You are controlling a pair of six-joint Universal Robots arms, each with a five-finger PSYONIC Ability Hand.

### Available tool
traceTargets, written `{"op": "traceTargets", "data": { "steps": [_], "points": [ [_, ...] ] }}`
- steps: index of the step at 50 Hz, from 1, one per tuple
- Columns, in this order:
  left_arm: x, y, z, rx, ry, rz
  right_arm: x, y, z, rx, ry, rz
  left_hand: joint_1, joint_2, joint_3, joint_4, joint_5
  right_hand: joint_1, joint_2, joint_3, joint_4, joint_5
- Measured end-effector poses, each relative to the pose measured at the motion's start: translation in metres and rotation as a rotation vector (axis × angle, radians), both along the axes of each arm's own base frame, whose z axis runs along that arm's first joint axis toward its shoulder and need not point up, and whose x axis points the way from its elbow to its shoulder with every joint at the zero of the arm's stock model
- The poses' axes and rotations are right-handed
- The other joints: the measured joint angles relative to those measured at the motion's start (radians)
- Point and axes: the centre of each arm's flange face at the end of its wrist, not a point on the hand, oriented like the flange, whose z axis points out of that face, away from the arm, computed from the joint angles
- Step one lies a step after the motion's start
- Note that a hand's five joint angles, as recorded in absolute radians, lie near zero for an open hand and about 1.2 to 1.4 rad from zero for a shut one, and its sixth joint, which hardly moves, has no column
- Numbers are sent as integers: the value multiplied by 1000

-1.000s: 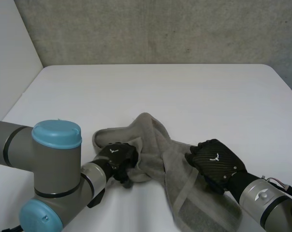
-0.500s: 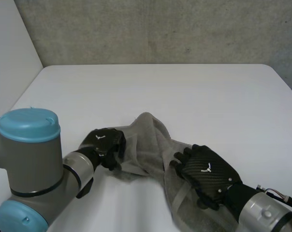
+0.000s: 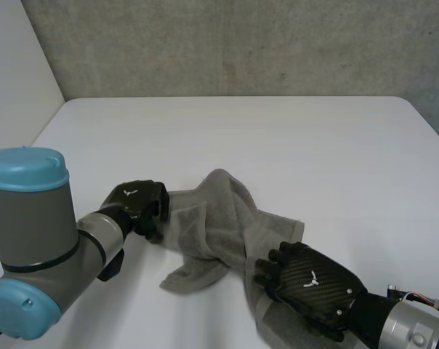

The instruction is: Fold the towel.

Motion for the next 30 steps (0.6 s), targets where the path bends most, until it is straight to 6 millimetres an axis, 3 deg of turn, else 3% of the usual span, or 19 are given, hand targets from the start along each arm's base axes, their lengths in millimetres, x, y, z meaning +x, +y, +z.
{"op": "traceTargets", "data": {
  "steps": [3, 6, 14, 30],
  "points": [
    [-3, 7, -4, 15, -7, -20, 2, -1, -3, -14, -3, 9, -254, -245, -257, -253, -257, 1, 0, 10, 15, 18],
    [-6, 20, -9, 39, -21, -51, 5, 0, -6, -29, -6, 25, -360, -356, -361, -360, -385, 16, 8, 37, 39, 43],
    [-7, 36, -16, 70, -41, -79, 11, 4, -12, -32, -7, 56, -370, -367, -374, -367, -402, 90, 92, 102, 101, 101],
    [-14, 42, -34, 101, -65, -103, 18, 13, -19, -44, -18, 113, -371, -367, -374, -367, -402, 136, 130, 144, 142, 141]
  ]
}}
